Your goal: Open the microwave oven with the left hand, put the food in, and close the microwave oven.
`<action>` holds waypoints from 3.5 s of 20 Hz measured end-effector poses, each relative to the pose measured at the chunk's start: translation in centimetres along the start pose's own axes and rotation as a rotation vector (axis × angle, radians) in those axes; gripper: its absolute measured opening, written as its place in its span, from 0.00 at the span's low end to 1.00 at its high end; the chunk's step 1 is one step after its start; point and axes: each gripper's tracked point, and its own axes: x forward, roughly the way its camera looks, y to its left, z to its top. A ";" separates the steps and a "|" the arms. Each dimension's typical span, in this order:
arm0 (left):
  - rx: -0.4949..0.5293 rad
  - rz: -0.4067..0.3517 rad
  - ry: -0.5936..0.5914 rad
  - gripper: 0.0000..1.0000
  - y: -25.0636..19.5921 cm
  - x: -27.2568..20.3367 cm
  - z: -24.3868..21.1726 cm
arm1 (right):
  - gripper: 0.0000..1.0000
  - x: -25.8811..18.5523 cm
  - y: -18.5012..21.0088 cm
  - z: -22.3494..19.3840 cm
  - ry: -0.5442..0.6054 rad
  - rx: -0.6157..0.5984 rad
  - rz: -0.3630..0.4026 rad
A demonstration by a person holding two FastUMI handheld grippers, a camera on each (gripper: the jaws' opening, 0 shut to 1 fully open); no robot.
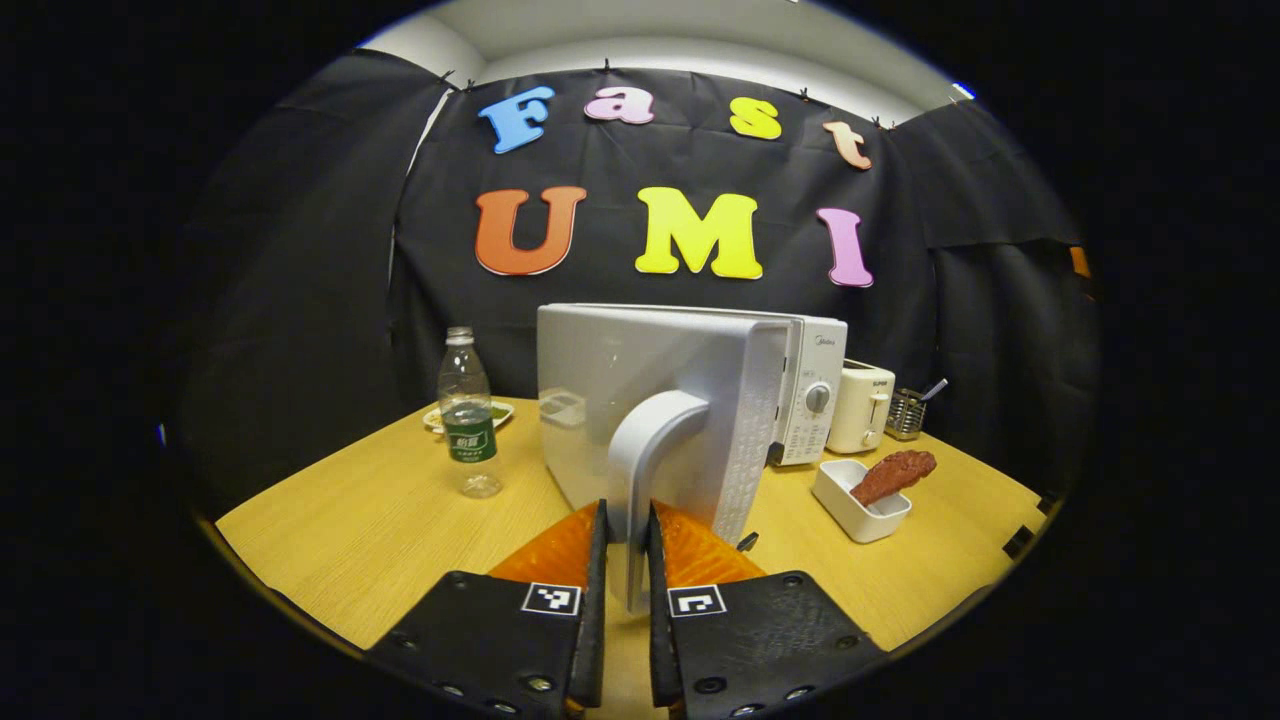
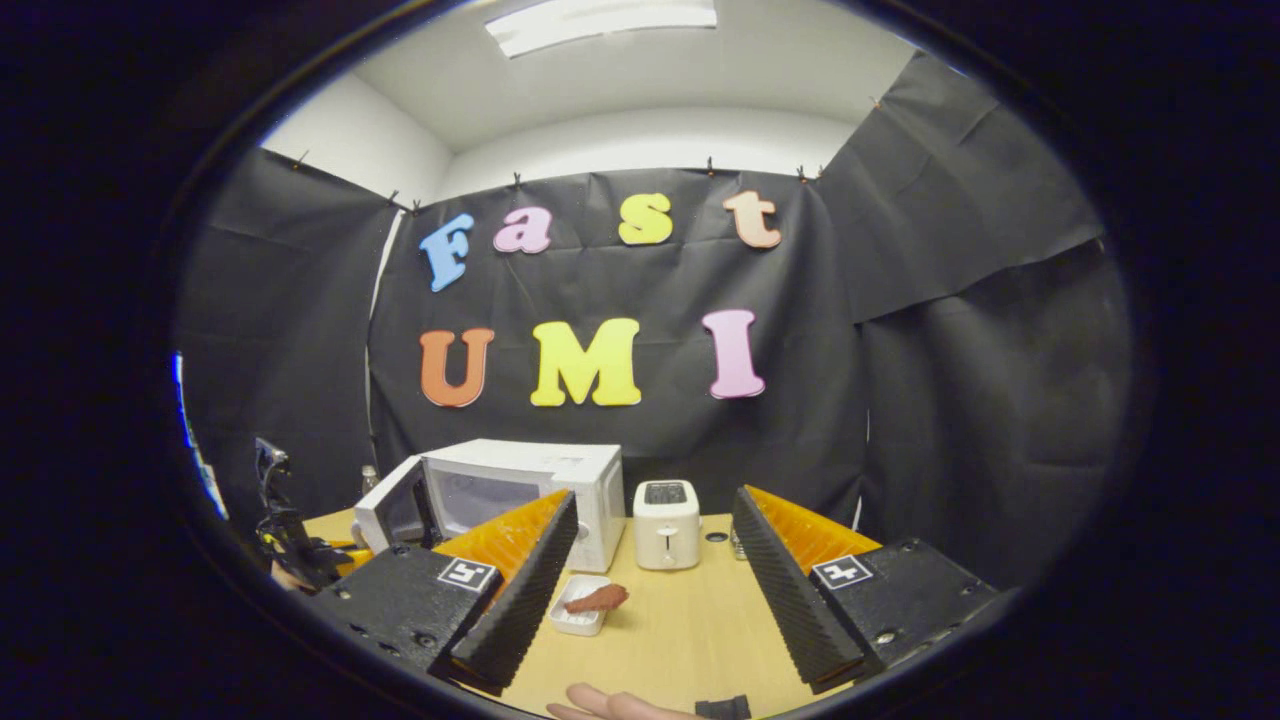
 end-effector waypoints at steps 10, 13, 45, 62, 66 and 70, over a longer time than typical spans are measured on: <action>0.046 0.127 -0.078 0.95 6.5 -7.1 2.1 | 1.00 1.5 1.3 -2.5 0.080 0.046 0.032; 0.034 0.123 -0.037 0.95 6.1 -7.7 1.8 | 0.99 1.5 1.1 -2.7 0.082 0.034 0.025; 0.017 0.047 -0.233 0.96 -4.9 -2.4 23.1 | 0.60 19.5 4.4 -25.9 1.007 0.429 0.464; 0.119 0.070 -0.262 0.97 -4.5 -4.1 21.7 | 0.12 17.6 4.6 -20.7 0.852 0.293 0.389; 0.079 0.056 -0.256 0.97 -3.2 -4.7 21.1 | 0.12 17.1 7.2 -19.3 0.769 0.135 0.381; 0.062 0.039 -0.281 0.97 -1.7 -5.8 21.2 | 0.12 17.8 11.4 -18.9 0.704 0.022 0.372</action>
